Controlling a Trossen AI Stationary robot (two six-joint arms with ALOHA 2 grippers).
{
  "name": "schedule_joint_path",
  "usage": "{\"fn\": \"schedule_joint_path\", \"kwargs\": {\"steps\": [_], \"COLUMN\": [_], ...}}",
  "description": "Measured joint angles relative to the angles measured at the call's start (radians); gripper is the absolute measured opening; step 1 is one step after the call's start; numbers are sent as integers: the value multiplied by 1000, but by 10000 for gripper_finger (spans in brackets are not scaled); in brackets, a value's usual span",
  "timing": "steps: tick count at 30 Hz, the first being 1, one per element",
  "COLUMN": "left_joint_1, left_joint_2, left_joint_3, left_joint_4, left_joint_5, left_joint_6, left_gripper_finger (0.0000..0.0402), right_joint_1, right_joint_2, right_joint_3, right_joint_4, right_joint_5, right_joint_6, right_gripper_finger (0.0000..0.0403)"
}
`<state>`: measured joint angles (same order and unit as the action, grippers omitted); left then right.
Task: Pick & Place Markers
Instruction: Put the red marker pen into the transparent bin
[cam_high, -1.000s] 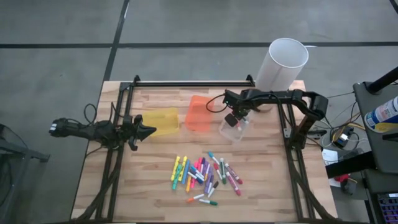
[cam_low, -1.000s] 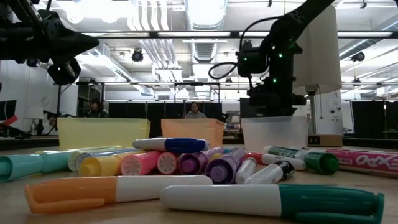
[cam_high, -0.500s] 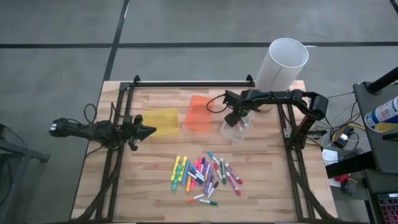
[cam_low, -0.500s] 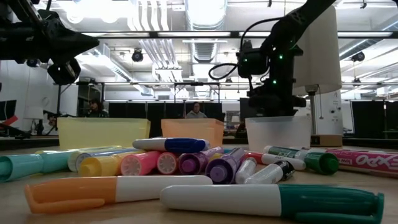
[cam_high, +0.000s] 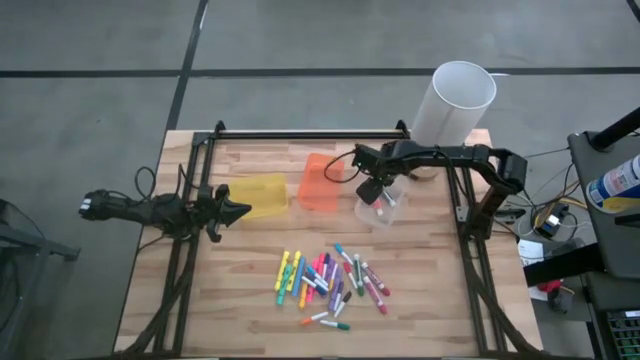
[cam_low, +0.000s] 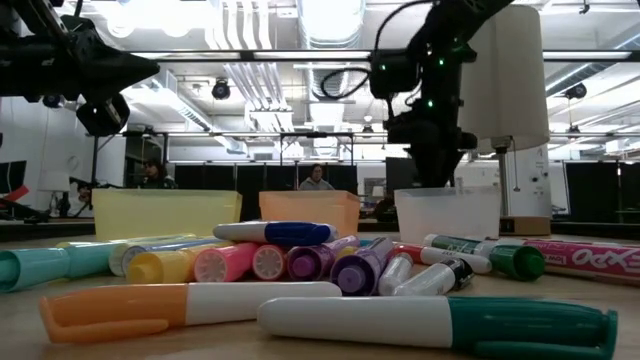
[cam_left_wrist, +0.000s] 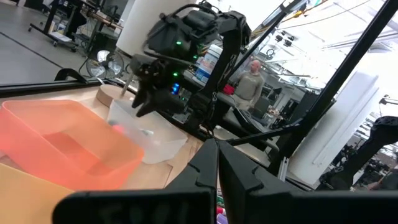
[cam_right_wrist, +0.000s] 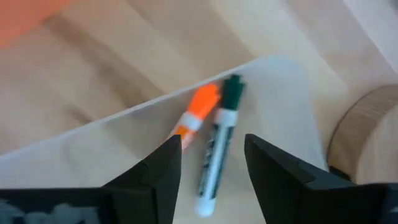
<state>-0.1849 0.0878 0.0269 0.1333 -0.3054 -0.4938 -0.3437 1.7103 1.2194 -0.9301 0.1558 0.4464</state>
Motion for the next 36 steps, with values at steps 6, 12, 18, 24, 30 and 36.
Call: {"fn": "schedule_joint_path", "kwargs": {"steps": [6, 12, 18, 24, 30, 36], "left_joint_1": [0, 0, 0, 0, 0, 0], "left_joint_2": [0, 0, 0, 0, 0, 0], "left_joint_3": [0, 0, 0, 0, 0, 0], "left_joint_4": [0, 0, 0, 0, 0, 0], "left_joint_5": [0, 0, 0, 0, 0, 0], "left_joint_6": [0, 0, -6, -5, -4, 3], "left_gripper_finger": [9, 9, 9, 9, 9, 9], "right_joint_1": [119, 223, 349, 486, 593, 651], "right_joint_2": [0, 0, 0, 0, 5, 7], "right_joint_3": [43, 84, 90, 89, 89, 85], "right_joint_4": [-41, -57, -62, -62, -45, 9], "right_joint_5": [-8, -26, -111, -126, -132, -134], "right_joint_6": [46, 107, 186, 284, 397, 512], "right_gripper_finger": [156, 148, 141, 134, 145, 188]}}
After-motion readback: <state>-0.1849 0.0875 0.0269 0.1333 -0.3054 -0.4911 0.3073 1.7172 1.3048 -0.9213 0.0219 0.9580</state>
